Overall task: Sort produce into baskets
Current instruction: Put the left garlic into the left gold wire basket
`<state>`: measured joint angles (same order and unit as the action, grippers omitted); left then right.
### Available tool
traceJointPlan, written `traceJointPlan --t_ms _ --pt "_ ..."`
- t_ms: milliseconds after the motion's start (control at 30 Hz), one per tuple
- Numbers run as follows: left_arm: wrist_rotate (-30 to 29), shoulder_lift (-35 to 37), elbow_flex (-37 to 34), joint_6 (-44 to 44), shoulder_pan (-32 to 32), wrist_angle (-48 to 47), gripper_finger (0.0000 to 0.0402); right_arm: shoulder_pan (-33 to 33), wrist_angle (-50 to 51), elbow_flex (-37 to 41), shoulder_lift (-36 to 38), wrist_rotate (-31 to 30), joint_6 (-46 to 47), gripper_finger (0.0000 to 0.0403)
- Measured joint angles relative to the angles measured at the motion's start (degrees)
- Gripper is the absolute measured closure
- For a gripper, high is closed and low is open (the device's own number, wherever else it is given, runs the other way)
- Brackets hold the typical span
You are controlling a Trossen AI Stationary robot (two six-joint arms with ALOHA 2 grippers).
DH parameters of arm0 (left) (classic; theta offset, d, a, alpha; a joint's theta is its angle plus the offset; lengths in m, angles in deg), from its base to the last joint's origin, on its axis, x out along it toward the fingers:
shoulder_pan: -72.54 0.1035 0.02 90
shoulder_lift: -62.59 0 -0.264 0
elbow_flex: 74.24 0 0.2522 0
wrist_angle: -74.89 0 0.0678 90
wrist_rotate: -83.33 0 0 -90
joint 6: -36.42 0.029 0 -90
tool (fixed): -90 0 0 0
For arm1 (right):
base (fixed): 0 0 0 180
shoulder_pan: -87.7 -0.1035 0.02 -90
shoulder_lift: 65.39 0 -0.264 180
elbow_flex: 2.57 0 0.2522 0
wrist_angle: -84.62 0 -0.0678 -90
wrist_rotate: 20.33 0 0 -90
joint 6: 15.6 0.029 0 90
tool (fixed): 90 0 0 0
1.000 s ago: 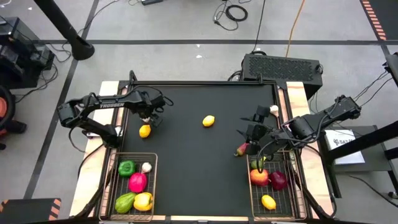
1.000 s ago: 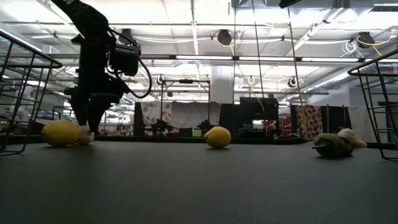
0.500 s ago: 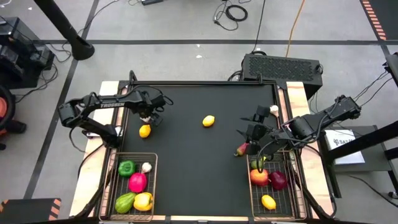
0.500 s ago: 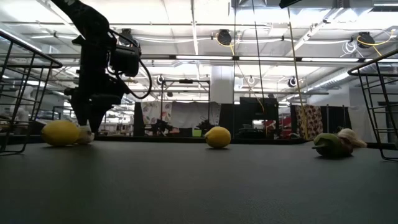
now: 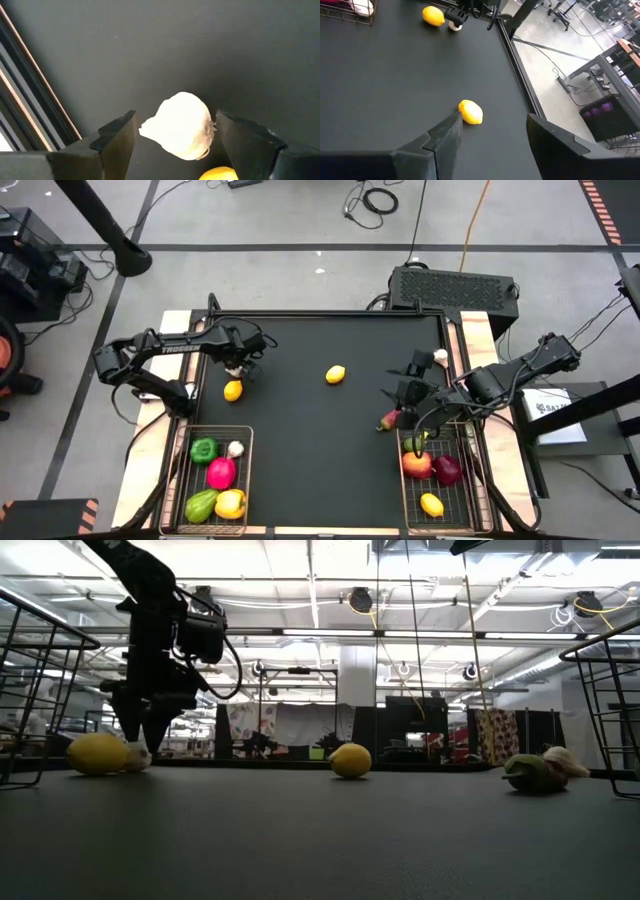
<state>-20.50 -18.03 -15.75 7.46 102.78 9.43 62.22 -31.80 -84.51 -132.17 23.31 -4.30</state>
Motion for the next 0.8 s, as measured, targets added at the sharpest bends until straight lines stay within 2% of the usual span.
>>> traceJointPlan --t_ms 233,367,567,800 --pt "0.5 0.02 -0.5 -0.78 -1.16 0.61 0.0124 0.01 0.18 -0.02 0.0 0.28 0.01 0.019" --pt "1.78 0.0 -4.26 -0.77 -1.14 3.0 0.0124 -0.01 0.21 0.0 0.0 0.28 0.01 0.019" --pt "-1.11 0.0 -6.23 -0.98 -1.14 3.35 0.0124 0.01 0.18 -0.02 0.0 0.28 0.01 0.019" --pt "-1.27 0.02 -6.23 1.28 -1.14 5.4 0.0124 -0.01 0.18 -0.02 0.0 0.25 0.01 0.019"
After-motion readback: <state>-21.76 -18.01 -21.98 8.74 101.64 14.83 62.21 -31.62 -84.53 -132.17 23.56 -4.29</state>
